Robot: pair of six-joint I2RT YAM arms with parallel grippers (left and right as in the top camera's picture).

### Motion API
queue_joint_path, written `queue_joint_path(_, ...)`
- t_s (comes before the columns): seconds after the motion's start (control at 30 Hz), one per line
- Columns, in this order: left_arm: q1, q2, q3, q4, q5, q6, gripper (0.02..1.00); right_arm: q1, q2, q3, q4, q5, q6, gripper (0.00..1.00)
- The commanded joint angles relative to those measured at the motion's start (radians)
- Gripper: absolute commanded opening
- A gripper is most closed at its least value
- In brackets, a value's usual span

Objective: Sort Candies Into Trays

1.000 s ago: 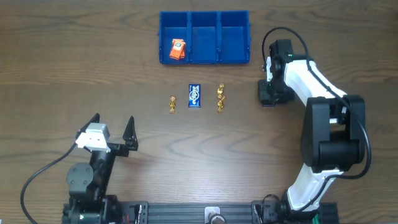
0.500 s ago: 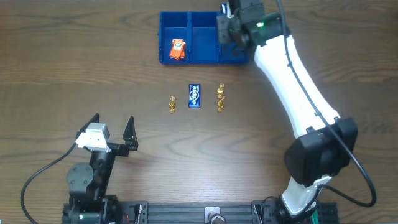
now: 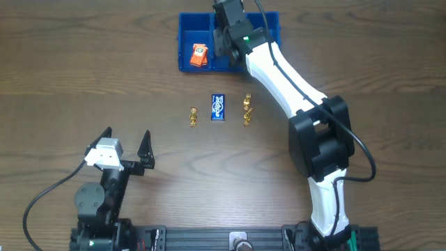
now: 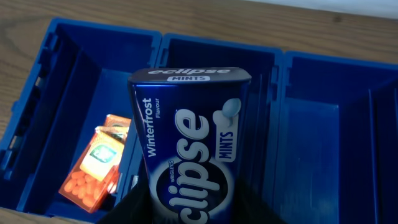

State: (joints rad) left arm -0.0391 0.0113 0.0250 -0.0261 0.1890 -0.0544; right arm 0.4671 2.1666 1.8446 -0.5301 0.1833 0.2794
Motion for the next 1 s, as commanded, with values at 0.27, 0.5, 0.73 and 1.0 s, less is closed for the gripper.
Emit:
queue_joint_path(0.27, 0.006, -0.005, -0.02, -0.03, 0.021, 0.006, 0.998, 0.009, 0.003, 0.008, 0.002, 0.033, 0.016, 0.706)
queue_joint_path(0.5, 0.006, -0.005, -0.02, -0.03, 0.021, 0.006, 0.996, 0.011, -0.054, 0.011, -0.033, -0.004, 0.021, 0.822)
queue_joint_path(0.73, 0.006, -0.005, -0.02, -0.03, 0.021, 0.006, 0.998, 0.158, -0.289, 0.011, -0.468, -0.005, 0.175, 0.836)
queue_joint_path(1.0, 0.006, -0.005, -0.02, -0.03, 0.021, 0.006, 0.998, 0.241, -0.175, -0.129, -0.522, -0.004, 0.324, 0.838)
